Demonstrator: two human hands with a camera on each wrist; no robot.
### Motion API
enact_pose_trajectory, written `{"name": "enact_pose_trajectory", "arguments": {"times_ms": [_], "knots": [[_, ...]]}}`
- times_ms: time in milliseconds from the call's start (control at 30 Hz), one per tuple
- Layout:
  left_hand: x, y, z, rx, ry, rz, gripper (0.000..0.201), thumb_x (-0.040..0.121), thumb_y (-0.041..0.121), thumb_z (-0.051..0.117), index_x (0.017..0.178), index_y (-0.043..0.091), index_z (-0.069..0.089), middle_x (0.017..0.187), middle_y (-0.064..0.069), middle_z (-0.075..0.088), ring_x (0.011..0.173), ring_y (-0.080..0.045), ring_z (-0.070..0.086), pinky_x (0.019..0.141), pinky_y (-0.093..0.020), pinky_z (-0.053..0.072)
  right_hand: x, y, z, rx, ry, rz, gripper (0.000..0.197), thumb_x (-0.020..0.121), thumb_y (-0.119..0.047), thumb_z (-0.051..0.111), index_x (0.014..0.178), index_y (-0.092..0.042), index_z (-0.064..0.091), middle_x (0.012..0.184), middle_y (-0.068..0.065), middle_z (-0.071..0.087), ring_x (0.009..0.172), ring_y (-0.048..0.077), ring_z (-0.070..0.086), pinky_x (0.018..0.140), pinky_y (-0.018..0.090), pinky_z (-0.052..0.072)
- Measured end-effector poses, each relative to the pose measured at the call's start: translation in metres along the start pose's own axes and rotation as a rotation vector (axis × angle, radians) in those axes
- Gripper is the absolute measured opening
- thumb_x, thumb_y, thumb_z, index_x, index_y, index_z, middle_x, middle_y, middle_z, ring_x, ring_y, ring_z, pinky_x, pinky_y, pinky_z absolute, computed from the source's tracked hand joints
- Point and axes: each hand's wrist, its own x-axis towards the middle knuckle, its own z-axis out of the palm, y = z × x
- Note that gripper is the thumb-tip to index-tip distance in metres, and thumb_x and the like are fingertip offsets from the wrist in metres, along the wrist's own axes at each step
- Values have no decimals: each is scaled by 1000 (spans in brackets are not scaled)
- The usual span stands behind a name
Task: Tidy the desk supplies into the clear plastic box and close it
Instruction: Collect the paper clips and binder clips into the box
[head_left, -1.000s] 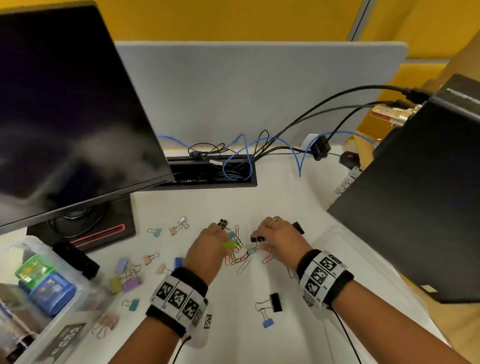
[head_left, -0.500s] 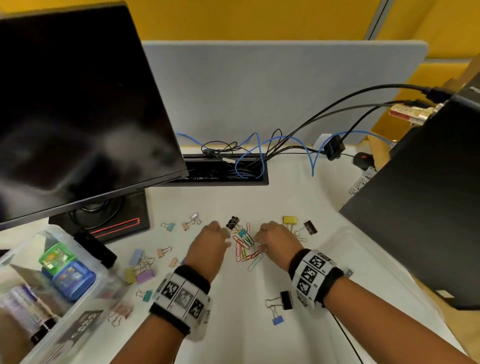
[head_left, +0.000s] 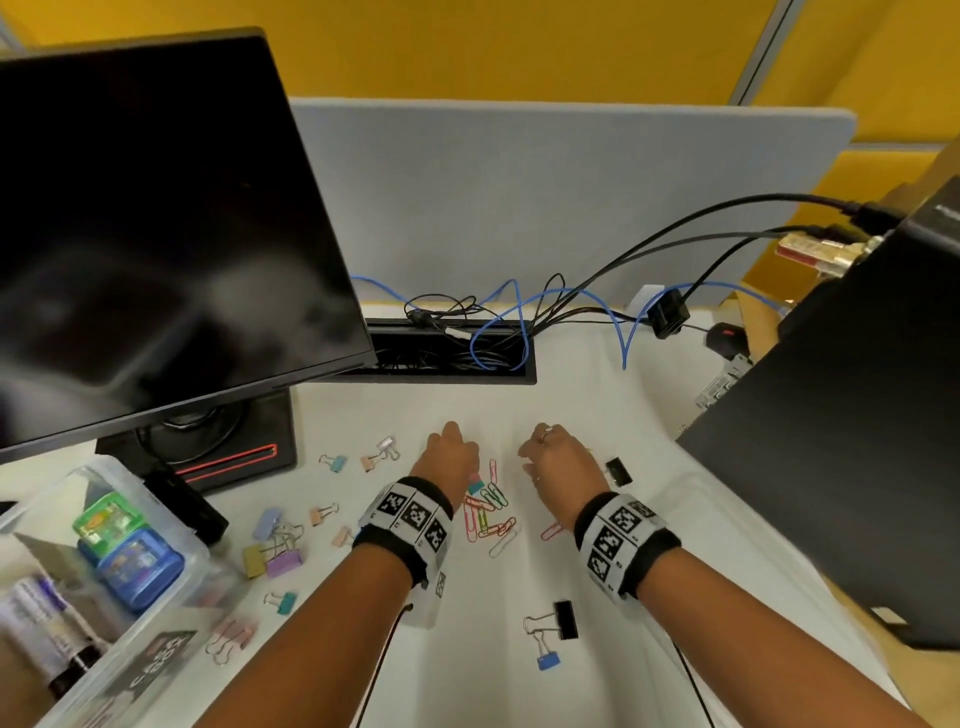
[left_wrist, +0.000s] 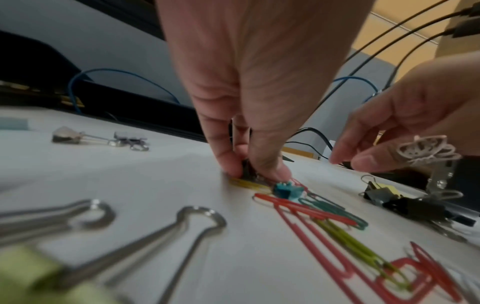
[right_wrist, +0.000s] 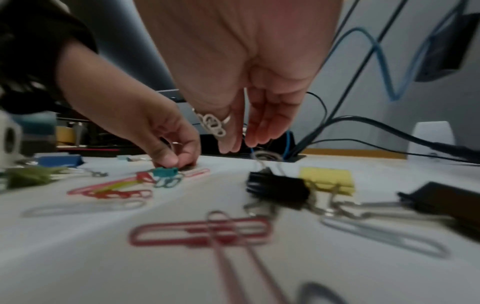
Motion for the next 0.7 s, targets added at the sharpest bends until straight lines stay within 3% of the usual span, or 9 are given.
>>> {"name": "enact_pose_trajectory", "arguments": {"times_ms": [100,167,267,400,533,600,700], "knots": [[0,-11,1,-108,29,-47,20,90,-2,47,103,-1,61,115,-12,43,101,-24,51,91,-31,49,-2,-15,13,6,-96,-136,46,84,13,41,124,-5,53,132,15,52,121,29,47,100,36,44],[-1,-24,0,-158,74,-63,16,90,-1,51,101,1,63,104,-6,39,93,-19,51,89,-25,48,-9,-23,21,-3,-194,-175,58,82,17,38,135,-6,43,147,14,38,134,28,37,110,37,38],[-9,-43,-6,-200,134,-95,12,91,7,56,97,2,65,101,-3,37,89,-19,49,81,-19,40,-23,-27,24,-52,-255,-194,64,84,16,35,143,-8,29,156,5,20,144,23,19,113,36,33],[-22,-56,-11,-266,169,-134,11,90,9,57,96,3,64,104,-7,44,90,-21,53,87,-22,45,-41,-26,30,-15,-251,-235,59,84,16,37,139,-6,37,153,9,29,144,22,20,116,33,25],[-29,-59,-13,-299,192,-105,14,90,4,55,98,1,66,99,-3,42,87,-13,45,80,-16,36,-45,-32,38,33,-212,-261,53,84,15,39,132,-5,47,139,15,47,133,27,38,109,34,36],[-32,-61,-15,-300,187,-71,15,90,0,55,99,0,67,97,-3,42,87,-13,44,77,-14,34,-35,-40,37,38,-201,-254,55,85,12,39,138,-6,39,147,13,38,137,26,33,111,33,33],[-36,-64,-17,-318,191,-45,17,87,-5,56,98,-1,68,95,-4,44,88,-14,45,72,-5,28,-18,-57,35,6,-275,-250,62,90,4,38,147,-9,17,158,5,13,146,21,14,119,32,19]]}}
